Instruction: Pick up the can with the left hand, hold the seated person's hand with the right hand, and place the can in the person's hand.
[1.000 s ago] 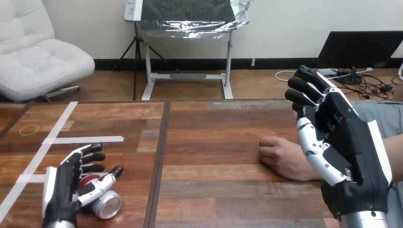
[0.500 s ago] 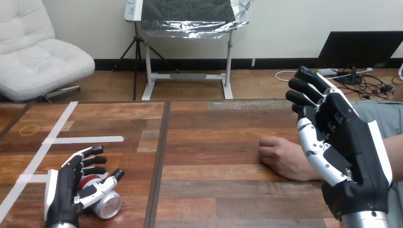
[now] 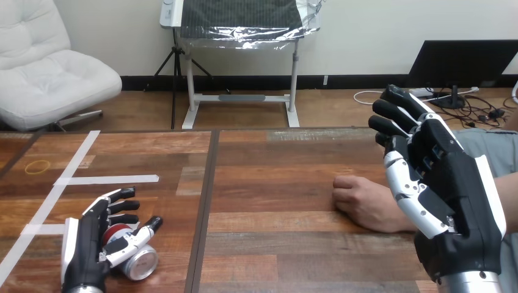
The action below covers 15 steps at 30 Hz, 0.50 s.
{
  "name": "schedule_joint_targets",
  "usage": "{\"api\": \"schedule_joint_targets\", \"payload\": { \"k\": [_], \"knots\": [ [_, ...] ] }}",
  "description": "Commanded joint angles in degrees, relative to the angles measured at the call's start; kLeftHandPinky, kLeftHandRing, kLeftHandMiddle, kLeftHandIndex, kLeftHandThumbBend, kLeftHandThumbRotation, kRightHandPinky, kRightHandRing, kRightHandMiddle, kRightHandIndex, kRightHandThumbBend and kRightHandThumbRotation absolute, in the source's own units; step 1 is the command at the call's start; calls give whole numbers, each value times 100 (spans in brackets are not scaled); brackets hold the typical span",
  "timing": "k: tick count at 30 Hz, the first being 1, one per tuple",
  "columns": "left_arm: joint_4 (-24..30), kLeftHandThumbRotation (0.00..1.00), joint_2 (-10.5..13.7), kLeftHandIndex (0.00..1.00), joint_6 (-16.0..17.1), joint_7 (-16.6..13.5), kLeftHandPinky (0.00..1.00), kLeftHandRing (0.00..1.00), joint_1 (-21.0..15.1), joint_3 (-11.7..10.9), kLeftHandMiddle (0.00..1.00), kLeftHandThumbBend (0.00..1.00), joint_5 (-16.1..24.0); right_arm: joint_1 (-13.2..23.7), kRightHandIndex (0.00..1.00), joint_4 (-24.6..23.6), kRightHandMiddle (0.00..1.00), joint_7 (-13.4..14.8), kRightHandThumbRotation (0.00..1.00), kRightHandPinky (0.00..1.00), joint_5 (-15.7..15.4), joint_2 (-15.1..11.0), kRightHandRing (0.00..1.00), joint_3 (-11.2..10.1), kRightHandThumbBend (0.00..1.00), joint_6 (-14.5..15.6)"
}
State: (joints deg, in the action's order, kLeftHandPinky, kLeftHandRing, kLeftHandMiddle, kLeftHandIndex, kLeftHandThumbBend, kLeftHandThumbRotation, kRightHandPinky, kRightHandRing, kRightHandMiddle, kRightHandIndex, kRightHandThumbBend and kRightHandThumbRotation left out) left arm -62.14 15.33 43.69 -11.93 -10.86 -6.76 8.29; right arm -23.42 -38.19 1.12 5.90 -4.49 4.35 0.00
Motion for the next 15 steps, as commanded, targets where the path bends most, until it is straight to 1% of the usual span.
{"api": "schedule_joint_targets", "payload": {
  "k": [1, 9, 15],
  "knots": [
    [255, 12, -56, 72, -41, -73, 57, 64, -239, 162, 69, 62, 145, 275, 83, -291, 83, -2, 0, 86, 28, 94, 82, -60, 0, -17],
    [266, 12, -106, 72, -56, -39, 57, 64, -267, 229, 69, 61, 142, 268, 82, -297, 82, 4, 0, 84, -11, 80, 81, -63, 0, -13],
    [271, 15, -124, 71, -45, -62, 55, 62, -270, 282, 68, 61, 156, 259, 82, -321, 82, 9, 0, 84, -12, 83, 81, -56, 0, 12]
  ]
}}
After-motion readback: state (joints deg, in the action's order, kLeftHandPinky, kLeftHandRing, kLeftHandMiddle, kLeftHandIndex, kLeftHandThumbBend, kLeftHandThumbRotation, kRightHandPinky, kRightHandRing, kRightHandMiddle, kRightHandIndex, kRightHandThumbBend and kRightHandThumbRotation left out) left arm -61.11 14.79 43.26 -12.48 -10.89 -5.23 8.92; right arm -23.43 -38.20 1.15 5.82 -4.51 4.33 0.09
